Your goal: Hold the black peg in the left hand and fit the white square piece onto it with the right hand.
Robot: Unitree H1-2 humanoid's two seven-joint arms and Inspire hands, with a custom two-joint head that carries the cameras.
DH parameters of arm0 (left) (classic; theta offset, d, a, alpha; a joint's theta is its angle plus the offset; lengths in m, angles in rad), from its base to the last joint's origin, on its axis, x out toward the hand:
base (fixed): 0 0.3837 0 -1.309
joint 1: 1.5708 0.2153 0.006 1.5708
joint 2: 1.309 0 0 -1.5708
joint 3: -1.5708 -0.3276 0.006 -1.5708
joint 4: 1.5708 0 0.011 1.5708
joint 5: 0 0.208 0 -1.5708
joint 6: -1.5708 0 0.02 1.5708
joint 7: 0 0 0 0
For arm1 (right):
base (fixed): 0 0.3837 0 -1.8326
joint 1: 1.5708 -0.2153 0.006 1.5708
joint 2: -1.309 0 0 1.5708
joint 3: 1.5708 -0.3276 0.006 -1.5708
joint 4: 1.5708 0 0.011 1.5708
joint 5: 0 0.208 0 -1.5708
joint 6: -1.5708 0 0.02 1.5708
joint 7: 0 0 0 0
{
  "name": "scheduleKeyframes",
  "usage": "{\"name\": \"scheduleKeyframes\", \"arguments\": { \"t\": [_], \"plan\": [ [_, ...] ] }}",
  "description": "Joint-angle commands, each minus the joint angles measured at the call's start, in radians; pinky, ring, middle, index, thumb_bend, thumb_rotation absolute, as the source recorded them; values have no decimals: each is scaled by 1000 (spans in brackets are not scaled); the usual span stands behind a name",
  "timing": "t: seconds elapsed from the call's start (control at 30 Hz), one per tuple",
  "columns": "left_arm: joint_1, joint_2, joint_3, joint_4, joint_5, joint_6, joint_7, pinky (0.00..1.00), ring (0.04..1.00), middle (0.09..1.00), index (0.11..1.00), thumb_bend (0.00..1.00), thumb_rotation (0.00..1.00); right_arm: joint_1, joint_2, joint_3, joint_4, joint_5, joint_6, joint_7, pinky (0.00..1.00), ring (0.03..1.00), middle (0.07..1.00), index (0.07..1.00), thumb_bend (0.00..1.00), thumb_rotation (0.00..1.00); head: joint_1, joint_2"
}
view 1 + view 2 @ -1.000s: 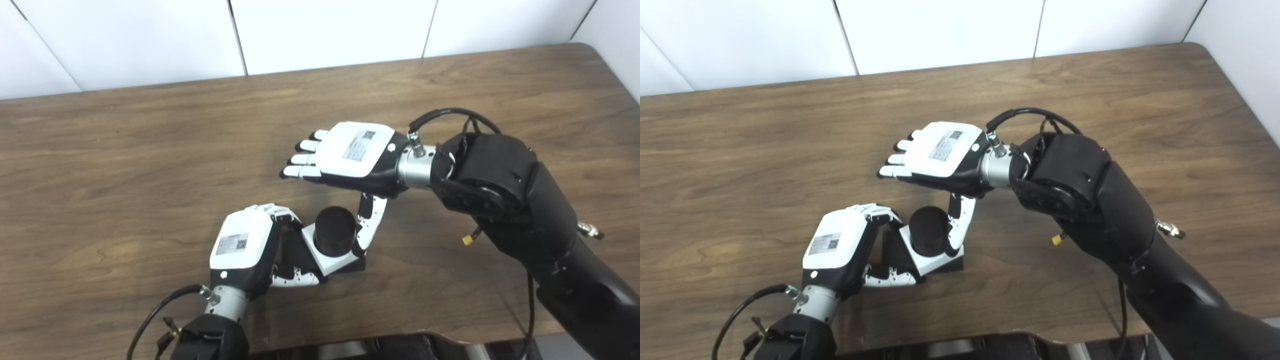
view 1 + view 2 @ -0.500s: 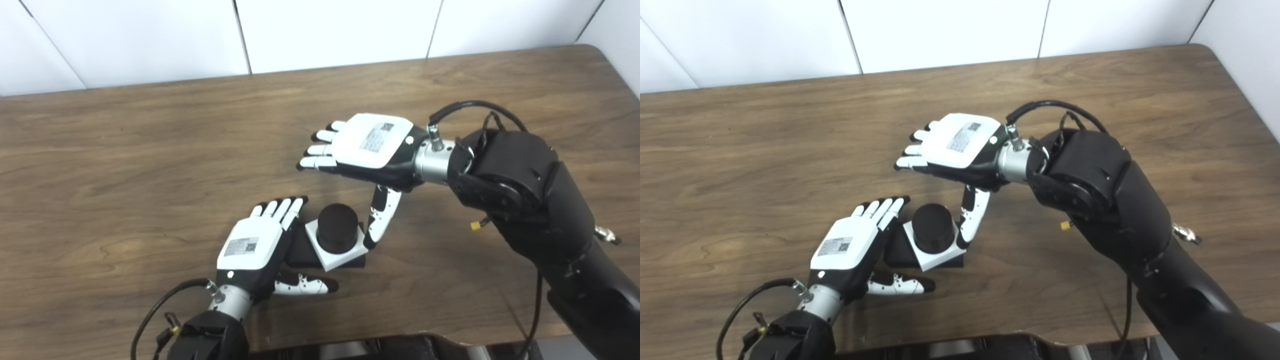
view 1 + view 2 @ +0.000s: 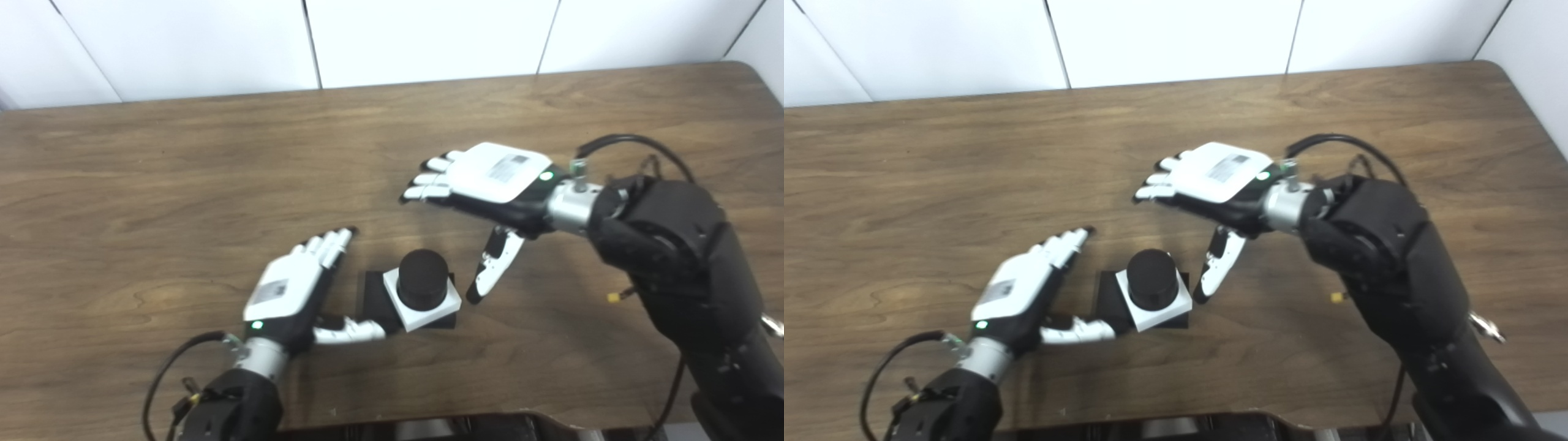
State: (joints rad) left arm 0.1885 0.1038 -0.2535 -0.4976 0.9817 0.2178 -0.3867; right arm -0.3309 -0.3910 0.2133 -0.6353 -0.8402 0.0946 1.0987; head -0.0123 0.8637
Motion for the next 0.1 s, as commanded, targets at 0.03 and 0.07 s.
{"name": "scheduleKeyframes", "arguments": {
  "t": [0.03, 0.07],
  "plan": [
    [16, -58, 56, -29, -129, -71, 185, 868, 975, 1000, 1000, 1000, 678, 35, -11, -71, -11, 67, 59, -80, 1000, 1000, 966, 967, 897, 840, 2, -3],
    [18, -66, 79, -27, -191, -92, 227, 844, 967, 1000, 1000, 1000, 674, 62, -5, -103, -11, 91, 88, -102, 1000, 1000, 969, 976, 873, 893, 3, -11]
  ]
}}
